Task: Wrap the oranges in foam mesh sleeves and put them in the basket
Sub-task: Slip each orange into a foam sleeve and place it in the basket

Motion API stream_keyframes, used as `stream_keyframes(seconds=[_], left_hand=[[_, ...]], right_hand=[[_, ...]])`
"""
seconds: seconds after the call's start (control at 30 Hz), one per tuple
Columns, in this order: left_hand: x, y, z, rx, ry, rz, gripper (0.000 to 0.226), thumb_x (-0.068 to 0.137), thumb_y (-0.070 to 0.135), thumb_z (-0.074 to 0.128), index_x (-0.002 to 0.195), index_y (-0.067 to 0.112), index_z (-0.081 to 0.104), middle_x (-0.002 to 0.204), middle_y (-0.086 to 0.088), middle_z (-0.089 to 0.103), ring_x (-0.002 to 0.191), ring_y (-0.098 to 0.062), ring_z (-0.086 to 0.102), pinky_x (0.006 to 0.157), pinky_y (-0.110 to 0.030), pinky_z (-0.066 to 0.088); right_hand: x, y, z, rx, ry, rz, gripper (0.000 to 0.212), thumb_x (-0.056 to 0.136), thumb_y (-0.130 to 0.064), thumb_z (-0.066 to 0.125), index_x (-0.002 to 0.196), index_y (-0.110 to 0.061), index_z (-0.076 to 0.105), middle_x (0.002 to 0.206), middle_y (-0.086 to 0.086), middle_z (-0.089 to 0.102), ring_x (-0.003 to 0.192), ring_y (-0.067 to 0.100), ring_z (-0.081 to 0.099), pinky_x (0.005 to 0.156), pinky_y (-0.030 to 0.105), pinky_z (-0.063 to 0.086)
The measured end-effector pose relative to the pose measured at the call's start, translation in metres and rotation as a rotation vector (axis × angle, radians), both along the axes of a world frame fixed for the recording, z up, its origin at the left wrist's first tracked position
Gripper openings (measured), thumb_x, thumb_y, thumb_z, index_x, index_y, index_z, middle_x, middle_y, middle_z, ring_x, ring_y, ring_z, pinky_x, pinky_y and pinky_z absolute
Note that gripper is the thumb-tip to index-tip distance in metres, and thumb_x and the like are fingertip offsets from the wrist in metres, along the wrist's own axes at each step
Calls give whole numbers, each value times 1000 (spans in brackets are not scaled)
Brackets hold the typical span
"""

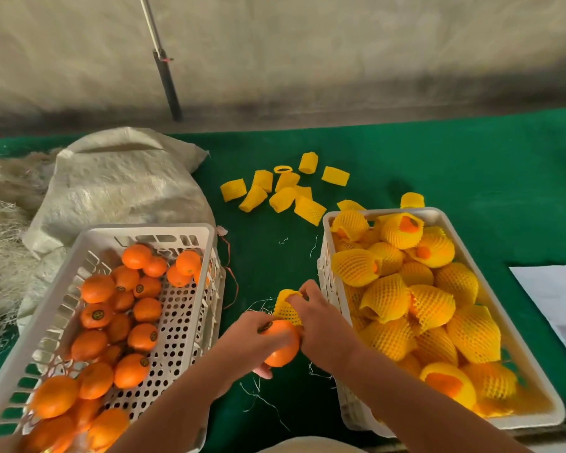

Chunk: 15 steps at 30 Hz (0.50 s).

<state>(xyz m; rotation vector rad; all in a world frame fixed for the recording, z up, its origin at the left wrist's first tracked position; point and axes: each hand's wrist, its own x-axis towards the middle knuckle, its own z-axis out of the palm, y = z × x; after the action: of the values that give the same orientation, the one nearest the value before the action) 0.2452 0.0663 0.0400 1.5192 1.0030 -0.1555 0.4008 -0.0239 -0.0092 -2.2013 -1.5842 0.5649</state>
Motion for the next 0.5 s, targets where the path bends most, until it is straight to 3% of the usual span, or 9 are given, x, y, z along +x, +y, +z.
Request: stream_keyframes(seconds=[0.07,0.13,0.2,0.3,0.37,0.5], left_hand=[[-1,1,2,-218,-42,167,39,77,37,74,114,30,67,123,-13,58,93,-34,72,73,-43,65],[1,0,4,-394,-102,340,61,75,36,77,129,15,57,127,-25,54,92,-35,68,72,-45,63],[4,-4,3,-428,-161,454,55,86,35,79,129,11,55,121,-25,56,84,-33,65,70,-42,61],[9,-8,-6,-270,-189,573,40,90,41,77,116,13,67,109,-21,63,70,-25,70,67,-36,61],[10,-9,-11,-109,-161,575,38,86,44,81,109,15,73,102,-17,68,63,-23,73,62,-33,60],[8,-15,-20,39,-101,369,56,76,41,90,122,23,64,109,-9,68,77,-22,77,62,-34,64]], right_hand=[[2,-2,0,6,28,19,43,90,-17,77,123,-29,52,126,-6,33,97,15,59,87,28,56],[1,-2,-1,11,53,22,46,92,-18,77,128,-31,51,125,-6,34,96,16,61,88,32,58],[-1,-3,-4,27,77,-24,48,93,-16,74,133,-29,51,125,-7,34,97,16,59,91,33,57],[-4,-4,-7,54,104,-78,54,93,-13,72,139,-29,48,128,-7,35,102,15,57,94,29,55],[-7,-7,-9,71,124,-78,55,93,-15,71,140,-31,46,128,-9,34,100,12,55,89,21,53],[-10,-10,-12,73,151,-84,57,93,-23,76,139,-32,44,133,-12,30,106,11,53,89,14,47]])
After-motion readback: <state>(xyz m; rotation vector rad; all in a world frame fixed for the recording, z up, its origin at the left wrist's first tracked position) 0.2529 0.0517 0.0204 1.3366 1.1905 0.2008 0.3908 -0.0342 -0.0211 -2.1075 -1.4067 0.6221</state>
